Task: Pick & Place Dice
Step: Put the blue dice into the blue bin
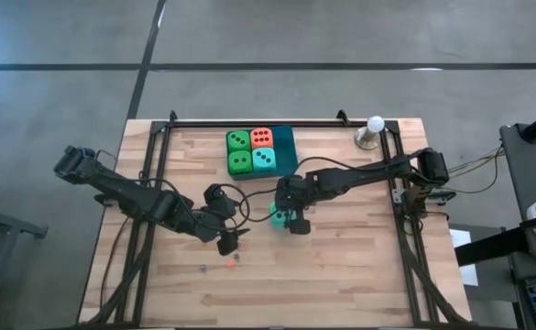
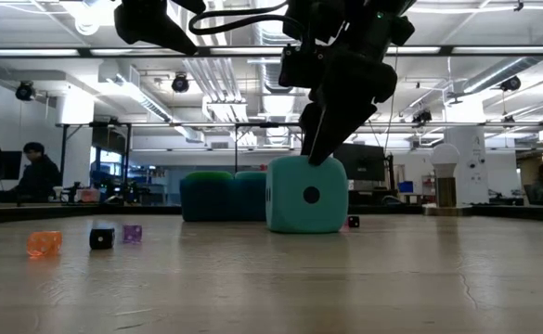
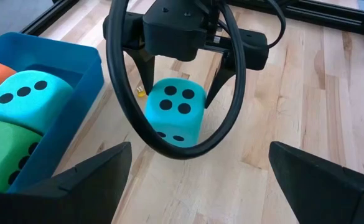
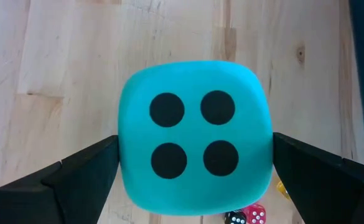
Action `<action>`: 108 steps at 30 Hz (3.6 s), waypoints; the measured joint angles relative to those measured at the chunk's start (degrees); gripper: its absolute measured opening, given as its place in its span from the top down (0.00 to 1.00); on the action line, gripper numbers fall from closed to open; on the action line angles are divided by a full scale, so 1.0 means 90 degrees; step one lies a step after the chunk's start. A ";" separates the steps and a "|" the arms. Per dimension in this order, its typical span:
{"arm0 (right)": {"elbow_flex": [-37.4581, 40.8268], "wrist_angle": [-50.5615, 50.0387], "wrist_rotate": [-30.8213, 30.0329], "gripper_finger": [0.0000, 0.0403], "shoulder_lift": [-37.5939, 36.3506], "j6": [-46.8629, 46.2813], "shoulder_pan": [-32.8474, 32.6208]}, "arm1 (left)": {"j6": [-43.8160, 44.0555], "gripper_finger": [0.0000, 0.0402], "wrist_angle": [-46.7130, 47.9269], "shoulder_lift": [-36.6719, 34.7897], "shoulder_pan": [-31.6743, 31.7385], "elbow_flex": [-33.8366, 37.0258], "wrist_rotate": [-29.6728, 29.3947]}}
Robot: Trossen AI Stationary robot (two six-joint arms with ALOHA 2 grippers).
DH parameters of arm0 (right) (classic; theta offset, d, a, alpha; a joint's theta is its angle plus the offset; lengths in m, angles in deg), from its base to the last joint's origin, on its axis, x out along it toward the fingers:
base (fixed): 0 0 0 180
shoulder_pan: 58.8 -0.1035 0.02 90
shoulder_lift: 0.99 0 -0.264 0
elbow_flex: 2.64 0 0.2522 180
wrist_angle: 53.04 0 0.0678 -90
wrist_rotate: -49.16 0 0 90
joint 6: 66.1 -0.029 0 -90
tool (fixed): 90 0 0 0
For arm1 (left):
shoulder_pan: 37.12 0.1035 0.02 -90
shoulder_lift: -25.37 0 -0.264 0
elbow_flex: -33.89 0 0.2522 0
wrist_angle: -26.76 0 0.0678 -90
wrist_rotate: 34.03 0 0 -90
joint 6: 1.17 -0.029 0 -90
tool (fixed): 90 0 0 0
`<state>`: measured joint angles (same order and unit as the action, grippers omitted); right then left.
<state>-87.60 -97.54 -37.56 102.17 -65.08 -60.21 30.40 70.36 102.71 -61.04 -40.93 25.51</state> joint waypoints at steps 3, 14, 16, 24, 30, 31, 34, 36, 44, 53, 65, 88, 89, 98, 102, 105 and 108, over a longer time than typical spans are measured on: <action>0.0006 -0.0006 0.0000 0.01 0.0000 -0.0045 0.0000 | 0.0000 0.04 0.0000 0.0000 0.0000 0.0002 0.0001; 0.0010 -0.0023 0.0076 0.01 0.0003 -0.0184 -0.0002 | 0.0000 0.04 0.0000 0.0000 0.0000 0.0000 0.0000; 0.0010 -0.0037 0.0170 0.01 0.0007 -0.0185 0.0000 | 0.0000 0.05 0.0000 0.0000 0.0000 0.0000 0.0000; 0.0005 -0.0040 0.0211 0.01 0.0010 -0.0253 0.0032 | 0.0000 0.05 0.0000 0.0000 -0.0002 0.0002 0.0000; 0.0007 -0.0040 0.0209 0.05 0.0010 -0.0278 0.0032 | 0.0000 0.05 0.0000 0.0000 -0.0001 0.0002 0.0000; 0.0007 -0.0040 0.0209 0.07 0.0010 -0.0284 0.0032 | 0.0000 0.05 0.0000 0.0000 0.0000 0.0000 0.0000; 0.0007 -0.0040 0.0202 0.10 0.0010 -0.0287 0.0032 | -0.0001 0.05 0.0000 0.0000 -0.0002 0.0001 0.0000; 0.0007 -0.0040 0.0188 0.12 0.0010 -0.0287 0.0032 | -0.0002 0.05 0.0000 0.0000 0.0000 0.0000 0.0002; 0.0010 -0.0039 0.0153 0.12 0.0010 -0.0284 0.0032 | -0.0001 0.04 0.0000 0.0000 -0.0001 0.0000 0.0001; 0.0010 -0.0034 0.0143 0.12 0.0010 -0.0155 0.0034 | 0.0000 0.04 0.0000 0.0000 -0.0001 0.0002 0.0000; 0.0004 -0.0038 0.0143 0.13 0.0009 -0.0068 0.0034 | -0.0002 0.05 0.0000 0.0000 -0.0001 0.0002 0.0002; -0.0073 -0.0686 0.0123 0.12 -0.1048 0.0380 0.0290 | 0.0000 0.04 0.0002 0.0000 0.0000 0.0002 0.0002; -0.0075 -0.0740 0.0121 0.12 -0.1136 0.0428 0.0324 | 0.0000 0.04 0.0000 0.0000 0.0000 0.0002 0.0002; -0.0075 -0.0885 0.0112 0.11 -0.1943 0.0710 0.0937 | -0.0002 0.05 0.0000 0.0000 0.0000 0.0001 0.0002; -0.0116 -0.0853 0.0070 0.11 -0.2088 0.0790 0.1332 | -0.0001 0.04 0.0002 0.0000 -0.0002 0.0002 0.0002; -0.0318 -0.0856 0.0069 0.11 -0.2046 0.0900 0.1642 | 0.0000 0.04 0.0002 0.0000 0.0000 0.0002 0.0002; -0.0636 -0.0888 0.0108 0.11 -0.1925 0.1019 0.1946 | 0.0000 0.03 0.0001 0.0000 0.0000 0.0002 0.0002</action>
<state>-93.32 -105.53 -36.58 84.84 -55.91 -42.70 30.40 70.38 102.71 -61.04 -40.91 25.53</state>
